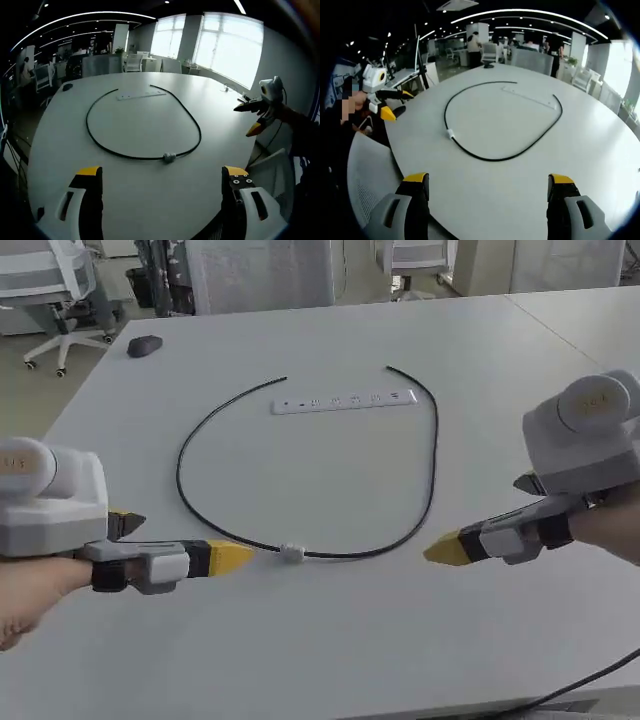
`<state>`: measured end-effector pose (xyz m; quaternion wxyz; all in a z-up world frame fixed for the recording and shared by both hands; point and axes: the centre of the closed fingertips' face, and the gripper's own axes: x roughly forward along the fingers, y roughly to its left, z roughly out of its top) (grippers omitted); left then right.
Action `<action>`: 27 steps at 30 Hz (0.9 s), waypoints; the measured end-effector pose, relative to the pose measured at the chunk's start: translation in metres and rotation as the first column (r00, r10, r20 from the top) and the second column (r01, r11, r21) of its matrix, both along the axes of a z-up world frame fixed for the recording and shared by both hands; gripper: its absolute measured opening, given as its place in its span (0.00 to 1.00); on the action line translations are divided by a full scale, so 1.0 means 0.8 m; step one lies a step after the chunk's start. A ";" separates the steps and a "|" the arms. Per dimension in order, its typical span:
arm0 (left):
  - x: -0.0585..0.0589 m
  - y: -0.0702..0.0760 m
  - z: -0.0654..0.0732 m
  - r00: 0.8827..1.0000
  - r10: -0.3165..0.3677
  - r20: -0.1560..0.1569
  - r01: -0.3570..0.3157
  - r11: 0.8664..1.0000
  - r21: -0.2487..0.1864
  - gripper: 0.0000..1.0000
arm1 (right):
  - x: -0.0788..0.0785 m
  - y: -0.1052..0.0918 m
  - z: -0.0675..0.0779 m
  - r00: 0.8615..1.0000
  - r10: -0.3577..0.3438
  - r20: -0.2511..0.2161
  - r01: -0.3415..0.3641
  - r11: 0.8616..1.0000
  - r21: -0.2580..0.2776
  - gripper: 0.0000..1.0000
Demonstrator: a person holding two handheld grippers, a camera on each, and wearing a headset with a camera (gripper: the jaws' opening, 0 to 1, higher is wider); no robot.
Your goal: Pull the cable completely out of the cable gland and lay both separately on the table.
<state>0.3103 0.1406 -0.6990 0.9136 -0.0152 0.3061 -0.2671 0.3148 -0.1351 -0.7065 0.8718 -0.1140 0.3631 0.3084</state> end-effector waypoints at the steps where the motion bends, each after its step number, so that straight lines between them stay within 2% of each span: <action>1: -0.001 0.000 -0.001 1.000 -0.007 -0.001 0.007 1.000 0.010 0.99 | 0.000 0.000 0.000 1.000 0.001 0.000 -0.001 1.000 0.001 1.00; 3: -0.003 -0.001 -0.004 1.000 -0.018 -0.006 0.019 0.999 0.027 0.99 | 0.000 0.000 0.000 1.000 -0.001 0.001 0.001 1.000 -0.001 1.00; 9: -0.005 -0.001 -0.006 1.000 -0.027 -0.009 0.027 0.999 0.040 0.99 | 0.000 0.000 -0.001 1.000 0.002 -0.002 -0.002 1.000 -0.003 1.00; 27: -0.007 0.005 -0.013 0.999 -0.015 -0.032 0.017 0.999 0.042 0.99 | 0.002 0.001 -0.006 1.000 0.007 -0.007 -0.007 1.000 -0.010 1.00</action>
